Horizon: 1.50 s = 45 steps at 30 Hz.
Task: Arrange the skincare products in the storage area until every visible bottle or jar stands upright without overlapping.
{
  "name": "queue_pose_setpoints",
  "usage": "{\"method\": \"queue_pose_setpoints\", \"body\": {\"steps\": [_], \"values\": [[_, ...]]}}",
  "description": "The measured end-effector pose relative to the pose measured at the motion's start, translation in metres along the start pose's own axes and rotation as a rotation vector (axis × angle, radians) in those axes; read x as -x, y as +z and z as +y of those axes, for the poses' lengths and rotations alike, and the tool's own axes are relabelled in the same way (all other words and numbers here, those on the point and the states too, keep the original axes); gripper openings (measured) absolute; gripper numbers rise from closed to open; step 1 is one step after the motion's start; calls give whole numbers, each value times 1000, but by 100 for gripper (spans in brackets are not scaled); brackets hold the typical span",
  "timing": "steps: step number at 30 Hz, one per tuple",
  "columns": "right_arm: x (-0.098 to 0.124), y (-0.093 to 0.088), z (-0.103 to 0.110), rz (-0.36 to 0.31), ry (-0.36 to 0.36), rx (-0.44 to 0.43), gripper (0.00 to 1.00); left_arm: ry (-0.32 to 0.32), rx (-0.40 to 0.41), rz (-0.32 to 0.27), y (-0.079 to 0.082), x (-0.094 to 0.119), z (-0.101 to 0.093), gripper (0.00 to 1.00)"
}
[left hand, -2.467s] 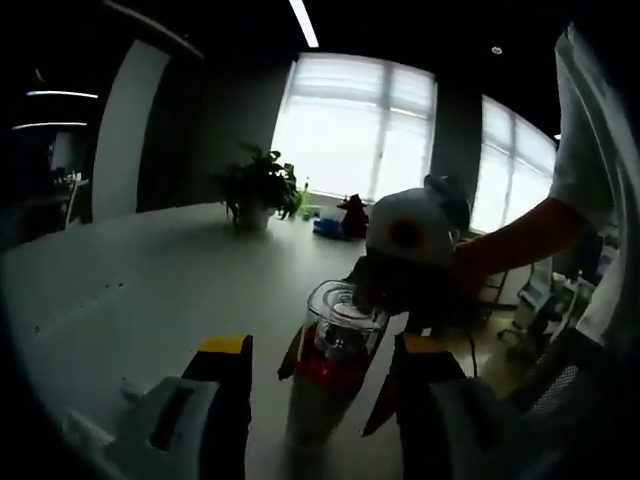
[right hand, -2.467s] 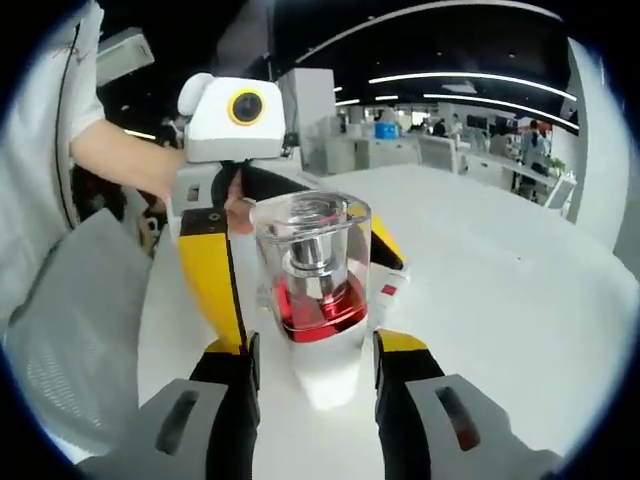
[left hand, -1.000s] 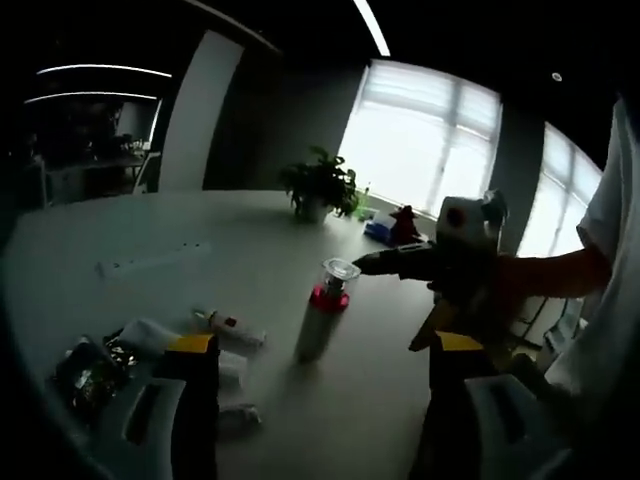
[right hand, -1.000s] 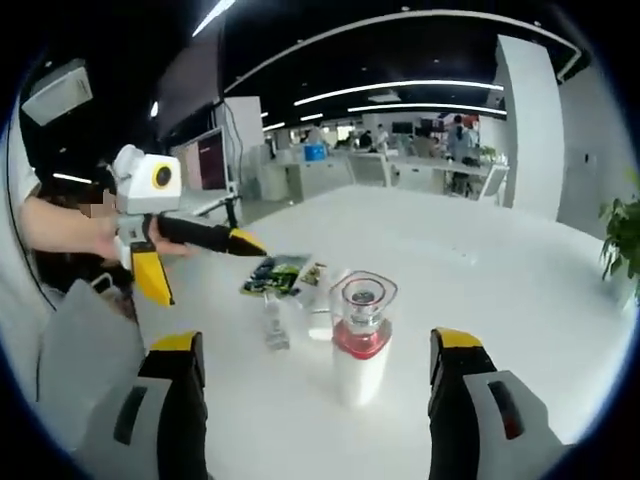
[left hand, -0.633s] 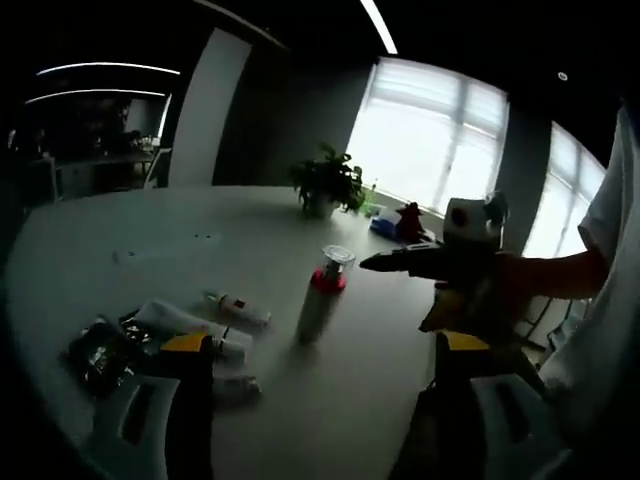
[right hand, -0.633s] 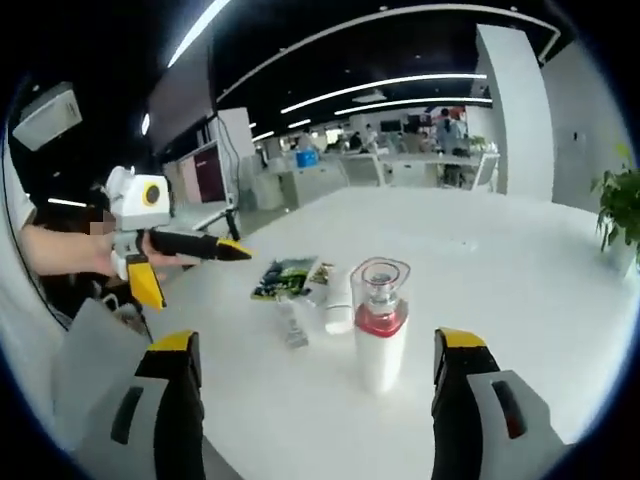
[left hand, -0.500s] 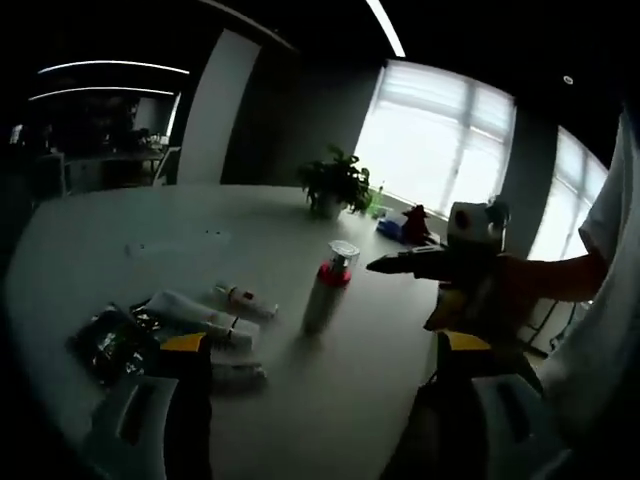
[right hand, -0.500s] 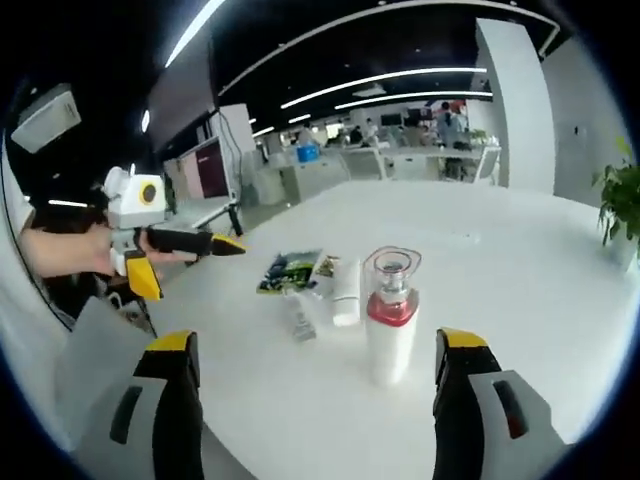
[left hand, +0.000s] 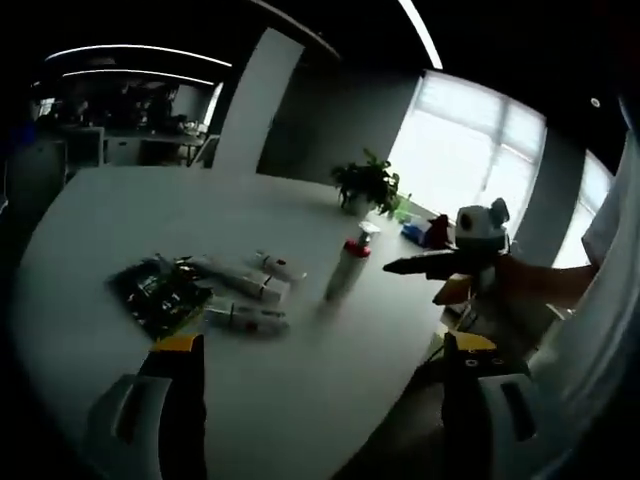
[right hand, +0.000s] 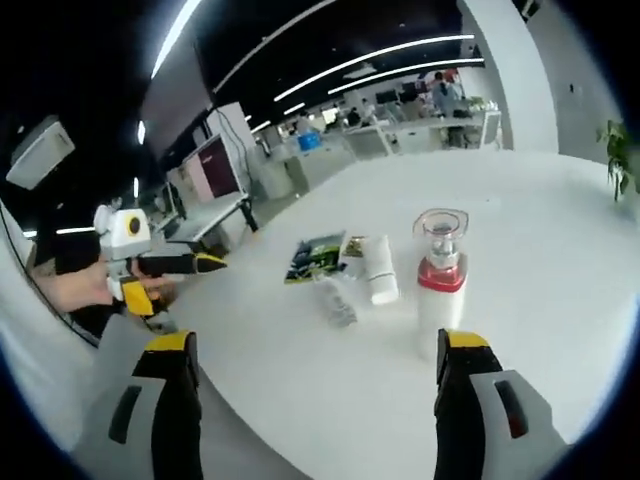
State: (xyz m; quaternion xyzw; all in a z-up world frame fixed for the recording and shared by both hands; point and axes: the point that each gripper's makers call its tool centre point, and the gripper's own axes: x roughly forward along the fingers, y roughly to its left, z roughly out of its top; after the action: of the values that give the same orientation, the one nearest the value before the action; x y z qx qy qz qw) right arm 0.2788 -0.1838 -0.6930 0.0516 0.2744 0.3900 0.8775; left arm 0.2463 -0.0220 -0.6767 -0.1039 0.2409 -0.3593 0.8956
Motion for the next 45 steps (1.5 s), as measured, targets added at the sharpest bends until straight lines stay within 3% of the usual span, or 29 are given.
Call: {"method": "queue_pose_setpoints", "body": {"steps": [7, 16, 18, 20, 21, 23, 27, 30, 45], "values": [[-1, -11, 24, -16, 19, -82, 99, 55, 20, -8, -10, 31, 11, 97], [1, -48, 35, 26, -36, -121, 99, 99, 60, 35, -35, 46, 14, 99], [4, -43, 28, 14, -88, -79, 99, 102, 75, 31, -38, 48, 14, 99], [5, -36, 26, -28, -103, -105, 99, 115, 74, 32, -41, 49, 16, 99], [5, -37, 24, -31, -108, -115, 99, 149, 31, 20, -38, 51, 23, 98], [5, -45, 22, -1, -126, -107, 99, 155, 5, -13, -31, 51, 23, 97], [4, -45, 20, -9, -127, -114, 97, 162, 53, -53, -27, 54, 28, 96], [3, -49, 21, 21, -138, -92, 96, 171, 59, -67, -25, 55, 29, 95], [-1, -57, 25, 81, -125, -85, 93, 146, 60, -75, -25, 55, 29, 92]]}}
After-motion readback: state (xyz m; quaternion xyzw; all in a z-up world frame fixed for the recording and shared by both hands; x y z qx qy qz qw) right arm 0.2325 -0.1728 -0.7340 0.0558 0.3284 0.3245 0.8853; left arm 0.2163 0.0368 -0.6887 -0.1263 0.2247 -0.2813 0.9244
